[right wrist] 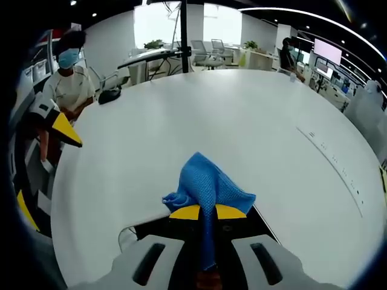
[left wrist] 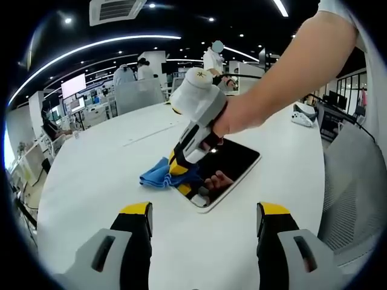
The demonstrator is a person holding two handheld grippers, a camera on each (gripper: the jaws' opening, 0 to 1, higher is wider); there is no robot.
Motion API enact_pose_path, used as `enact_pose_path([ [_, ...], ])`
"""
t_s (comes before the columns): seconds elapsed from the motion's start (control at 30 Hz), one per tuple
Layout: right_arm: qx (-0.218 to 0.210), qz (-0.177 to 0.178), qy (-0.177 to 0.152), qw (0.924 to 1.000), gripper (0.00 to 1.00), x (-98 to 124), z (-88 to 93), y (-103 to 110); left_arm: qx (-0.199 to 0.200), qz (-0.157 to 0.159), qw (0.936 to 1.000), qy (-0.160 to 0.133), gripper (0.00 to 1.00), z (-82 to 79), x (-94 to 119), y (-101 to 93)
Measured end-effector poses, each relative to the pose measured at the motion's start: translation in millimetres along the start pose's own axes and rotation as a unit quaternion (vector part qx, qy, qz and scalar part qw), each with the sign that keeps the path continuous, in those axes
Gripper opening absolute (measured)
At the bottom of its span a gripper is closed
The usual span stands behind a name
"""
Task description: Wipe the mirror surface with the cleaning cloth until all visible marks leave the cleaned area.
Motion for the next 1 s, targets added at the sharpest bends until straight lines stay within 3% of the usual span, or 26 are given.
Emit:
enact_pose_path([
  [1.0,-0.012,-0.001,-0.005,0.9999,0.02,-0.1,-0.1,-0.7,0.000,-0.003,1.0000,0.000,0.70,-1.5,2.8,0.4],
])
Point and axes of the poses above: the point that each gripper's makers call its tool centre point, and the gripper's own axes: x roughly backward along the fingers, y roughly to its left, z roughly out of its underside, the point moved 4 cm from there along x, roughly backward along the fingers, and after that the axes turned 9 degrees about x, right-handed, at the moved point
